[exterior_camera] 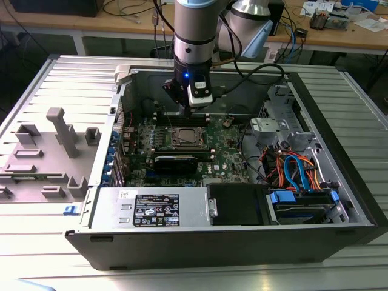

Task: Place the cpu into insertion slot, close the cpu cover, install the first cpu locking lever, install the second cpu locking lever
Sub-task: 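Install the first cpu locking lever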

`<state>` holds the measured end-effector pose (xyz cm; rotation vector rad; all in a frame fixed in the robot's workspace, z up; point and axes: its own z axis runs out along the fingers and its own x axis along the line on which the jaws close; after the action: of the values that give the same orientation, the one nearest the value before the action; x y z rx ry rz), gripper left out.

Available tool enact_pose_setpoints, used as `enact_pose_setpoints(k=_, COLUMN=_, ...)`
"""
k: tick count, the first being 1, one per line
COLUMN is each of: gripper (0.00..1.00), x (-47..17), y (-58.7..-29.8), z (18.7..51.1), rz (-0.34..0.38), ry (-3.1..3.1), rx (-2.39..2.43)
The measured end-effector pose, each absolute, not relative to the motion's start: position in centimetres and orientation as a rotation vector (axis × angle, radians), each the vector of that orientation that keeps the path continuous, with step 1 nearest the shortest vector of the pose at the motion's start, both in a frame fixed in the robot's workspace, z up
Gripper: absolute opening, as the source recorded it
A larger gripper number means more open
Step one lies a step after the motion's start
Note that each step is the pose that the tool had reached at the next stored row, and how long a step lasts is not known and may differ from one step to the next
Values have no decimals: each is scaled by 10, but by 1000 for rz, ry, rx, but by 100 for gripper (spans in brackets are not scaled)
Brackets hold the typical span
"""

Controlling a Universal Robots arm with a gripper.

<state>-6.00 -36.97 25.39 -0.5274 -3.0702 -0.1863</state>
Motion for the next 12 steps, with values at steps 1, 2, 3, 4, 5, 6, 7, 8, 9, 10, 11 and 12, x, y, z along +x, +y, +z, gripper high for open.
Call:
enact_pose_setpoints(k=1, gripper=11, x=-60, y=-370, z=254, rz=-187, ry=-3070, rx=-526)
enact_pose_setpoints(k=2, gripper=11, x=-60, y=-370, z=254, rz=-189, ry=-3070, rx=-523)
enact_pose_setpoints(k=3, gripper=11, x=-60, y=-370, z=254, rz=-190, ry=-3070, rx=-521)
enact_pose_setpoints(k=4, gripper=11, x=-60, y=-370, z=254, rz=-191, ry=-3070, rx=-520)
enact_pose_setpoints(k=5, gripper=11, x=-60, y=-370, z=254, rz=-192, ry=-3070, rx=-518)
enact_pose_setpoints(k=6, gripper=11, x=-60, y=-370, z=254, rz=-193, ry=-3070, rx=-516)
enact_pose_setpoints(k=7, gripper=11, x=-60, y=-370, z=254, rz=-194, ry=-3071, rx=-514)
enact_pose_setpoints(k=8, gripper=11, x=-60, y=-370, z=254, rz=-195, ry=-3071, rx=-513)
enact_pose_setpoints(k=9, gripper=11, x=-60, y=-370, z=254, rz=-195, ry=-3071, rx=-512)
enact_pose_setpoints(k=10, gripper=11, x=-60, y=-370, z=254, rz=-196, ry=-3071, rx=-510)
enact_pose_setpoints(k=11, gripper=11, x=-60, y=-370, z=254, rz=-197, ry=-3071, rx=-508)
enact_pose_setpoints(k=12, gripper=11, x=-60, y=-370, z=254, rz=-198, ry=-3071, rx=-506)
